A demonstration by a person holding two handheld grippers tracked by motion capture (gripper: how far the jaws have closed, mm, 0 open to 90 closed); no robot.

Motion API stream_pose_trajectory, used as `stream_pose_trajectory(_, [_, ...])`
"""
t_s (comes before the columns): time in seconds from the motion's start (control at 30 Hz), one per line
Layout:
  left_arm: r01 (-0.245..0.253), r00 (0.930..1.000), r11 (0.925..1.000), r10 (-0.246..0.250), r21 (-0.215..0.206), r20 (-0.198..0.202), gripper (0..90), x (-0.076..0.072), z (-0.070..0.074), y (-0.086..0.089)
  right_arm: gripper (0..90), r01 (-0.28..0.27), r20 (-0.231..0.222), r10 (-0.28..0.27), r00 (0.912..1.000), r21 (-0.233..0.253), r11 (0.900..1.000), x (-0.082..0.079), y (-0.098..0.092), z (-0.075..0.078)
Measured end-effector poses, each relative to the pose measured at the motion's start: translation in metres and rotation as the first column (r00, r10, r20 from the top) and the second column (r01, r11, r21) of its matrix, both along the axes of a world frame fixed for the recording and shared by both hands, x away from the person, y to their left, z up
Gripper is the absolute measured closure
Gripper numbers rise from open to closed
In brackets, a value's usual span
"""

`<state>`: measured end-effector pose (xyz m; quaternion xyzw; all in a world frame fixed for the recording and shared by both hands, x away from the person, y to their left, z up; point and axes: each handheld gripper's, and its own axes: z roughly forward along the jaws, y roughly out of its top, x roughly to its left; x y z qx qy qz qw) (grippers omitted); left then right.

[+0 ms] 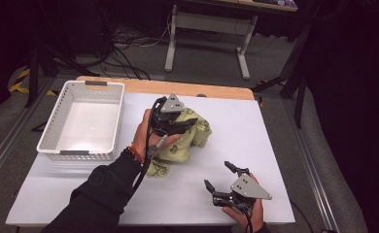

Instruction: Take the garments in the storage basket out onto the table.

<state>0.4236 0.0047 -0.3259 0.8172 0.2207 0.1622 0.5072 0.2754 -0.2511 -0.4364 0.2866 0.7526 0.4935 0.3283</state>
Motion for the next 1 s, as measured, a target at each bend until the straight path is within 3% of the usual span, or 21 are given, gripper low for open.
stream_pose_trajectory(0.07, [0.004, 1.0000, 1.0000, -0.004, -0.004, 0.003, 57.6, -0.001, 0.001, 0.001, 14.3, 0.000, 0.003, 0.000, 1.0000, -0.002, 1.000, 0.000, 0.000, 0.000])
stream_pose_trajectory(0.13, [-0.022, 0.9997, 0.9996, 0.022, 0.019, 0.006, 43.1, -0.002, 0.002, 0.000, 14.3, -0.001, 0.008, 0.001, 1.0000, -0.002, 1.000, -0.001, 0.000, 0.001])
stream_pose_trajectory(0.23, [-0.043, 0.9990, 0.9990, 0.043, 0.014, 0.010, 32.4, -0.006, 0.001, 0.003, 14.3, -0.003, 0.004, 0.003, 1.0000, -0.006, 1.000, 0.000, -0.001, 0.000])
stream_pose_trajectory(0.4, [-0.053, 0.9986, 0.9982, 0.053, 0.029, 0.008, 20.6, -0.006, 0.001, 0.006, 14.3, -0.002, 0.003, 0.002, 1.0000, -0.002, 1.000, 0.000, -0.001, 0.000])
stream_pose_trajectory(0.53, [0.005, 0.9993, 0.9989, -0.006, 0.047, 0.038, 22.0, -0.009, 0.006, 0.009, 14.4, -0.015, 0.003, 0.015, 0.9999, -0.009, 1.000, 0.000, 0.001, 0.000])
stream_pose_trajectory(0.63, [0.030, 0.9978, 0.9976, -0.034, 0.062, 0.056, 30.5, -0.012, 0.007, 0.007, 14.4, -0.019, 0.002, 0.019, 0.9998, -0.010, 1.000, 0.000, 0.001, -0.001])
stream_pose_trajectory(0.67, [0.064, 0.9951, 0.9948, -0.070, 0.079, 0.070, 30.5, -0.014, 0.007, 0.006, 14.5, -0.019, 0.001, 0.019, 0.9998, -0.011, 1.000, 0.000, 0.001, -0.001])
stream_pose_trajectory(0.73, [0.097, 0.9869, 0.9845, -0.114, 0.146, 0.113, 49.3, -0.020, 0.006, 0.001, 14.7, -0.022, -0.006, 0.022, 0.9998, -0.015, 1.000, 0.001, 0.001, -0.002])
stream_pose_trajectory(0.8, [0.098, 0.9850, 0.9813, -0.119, 0.166, 0.125, 53.0, -0.022, 0.005, -0.001, 14.7, -0.023, -0.009, 0.023, 0.9997, -0.015, 1.000, 0.001, 0.001, -0.002])
stream_pose_trajectory(1.0, [0.064, 0.9916, 0.9801, -0.084, 0.188, 0.099, 48.7, -0.024, -0.007, -0.005, 14.8, -0.024, -0.012, 0.024, 0.9996, -0.016, 1.000, 0.001, 0.001, -0.003])
